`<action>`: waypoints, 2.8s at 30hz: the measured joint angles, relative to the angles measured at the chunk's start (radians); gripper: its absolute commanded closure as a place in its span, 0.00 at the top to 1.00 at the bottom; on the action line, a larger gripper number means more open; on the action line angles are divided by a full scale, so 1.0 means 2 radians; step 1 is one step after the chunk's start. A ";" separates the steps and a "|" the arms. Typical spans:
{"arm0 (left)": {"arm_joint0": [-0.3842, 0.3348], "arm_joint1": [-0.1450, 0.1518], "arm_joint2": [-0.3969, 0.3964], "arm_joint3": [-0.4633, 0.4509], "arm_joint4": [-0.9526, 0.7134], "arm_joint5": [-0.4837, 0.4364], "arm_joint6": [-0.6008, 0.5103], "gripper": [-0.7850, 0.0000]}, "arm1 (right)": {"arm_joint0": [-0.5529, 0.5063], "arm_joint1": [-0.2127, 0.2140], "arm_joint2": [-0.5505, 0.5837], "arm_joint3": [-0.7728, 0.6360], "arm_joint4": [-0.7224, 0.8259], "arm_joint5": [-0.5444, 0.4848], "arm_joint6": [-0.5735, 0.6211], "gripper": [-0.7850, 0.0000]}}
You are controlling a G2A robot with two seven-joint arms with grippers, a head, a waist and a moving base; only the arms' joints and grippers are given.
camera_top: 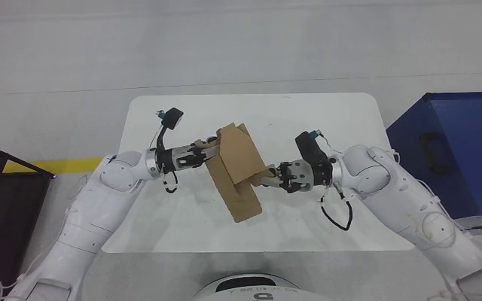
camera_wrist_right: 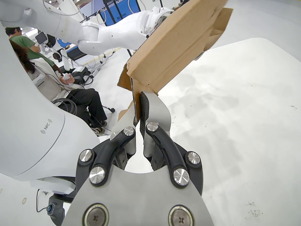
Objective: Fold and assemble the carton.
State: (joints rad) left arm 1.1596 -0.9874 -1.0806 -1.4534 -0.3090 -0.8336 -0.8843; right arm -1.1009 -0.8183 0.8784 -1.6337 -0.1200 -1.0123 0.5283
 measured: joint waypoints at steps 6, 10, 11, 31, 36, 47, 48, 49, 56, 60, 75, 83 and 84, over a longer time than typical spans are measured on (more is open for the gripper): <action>-0.013 -0.004 0.019 0.026 -0.095 0.001 -0.043 0.00 | 0.001 -0.002 0.003 0.020 0.046 0.000 -0.019 0.27; -0.023 -0.010 0.041 0.040 -0.193 0.028 -0.079 0.00 | -0.004 -0.003 0.008 0.020 0.062 0.000 -0.029 0.36; -0.027 -0.012 0.046 0.045 -0.212 0.034 -0.086 0.00 | -0.005 -0.003 0.009 0.019 0.065 0.000 -0.031 0.49; -0.083 -0.057 0.091 0.154 -0.181 -0.031 0.000 0.00 | -0.088 -0.002 0.062 -0.030 0.133 0.000 -0.031 0.42; -0.072 -0.060 0.086 0.139 -0.126 -0.042 0.043 0.00 | -0.048 -0.014 0.025 0.012 0.186 0.000 0.005 0.43; -0.053 -0.056 0.061 0.114 -0.109 -0.051 0.050 0.00 | 0.015 -0.038 -0.026 0.088 0.318 0.000 0.091 0.32; -0.052 -0.056 0.058 0.112 -0.107 -0.052 0.052 0.00 | 0.018 -0.040 -0.029 0.096 0.331 0.000 0.102 0.31; -0.050 -0.056 0.056 0.111 -0.105 -0.052 0.053 0.00 | 0.021 -0.042 -0.031 0.101 0.340 0.000 0.109 0.31; -0.046 -0.057 0.047 0.098 -0.063 -0.054 0.070 0.00 | 0.047 -0.057 -0.053 0.134 0.373 0.001 0.141 0.35; -0.039 -0.057 0.039 0.086 -0.021 -0.057 0.094 0.00 | 0.053 -0.062 -0.057 0.137 0.372 0.000 0.140 0.35; -0.010 -0.063 0.032 0.048 0.108 -0.057 0.172 0.00 | 0.066 -0.073 -0.075 0.137 0.371 0.001 0.141 0.00; -0.025 -0.058 0.044 0.070 0.016 -0.072 0.097 1.00 | 0.073 -0.073 -0.087 0.133 0.376 0.005 0.145 0.00; -0.029 -0.056 0.049 0.072 -0.009 -0.068 0.072 1.00 | 0.074 -0.072 -0.088 0.133 0.378 0.005 0.145 0.00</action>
State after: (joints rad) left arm 1.1012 -1.0999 -0.9832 -1.3088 -0.3264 -0.9686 -0.7398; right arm -0.9528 -0.9623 0.7023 -1.3678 0.6352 -1.0016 0.8185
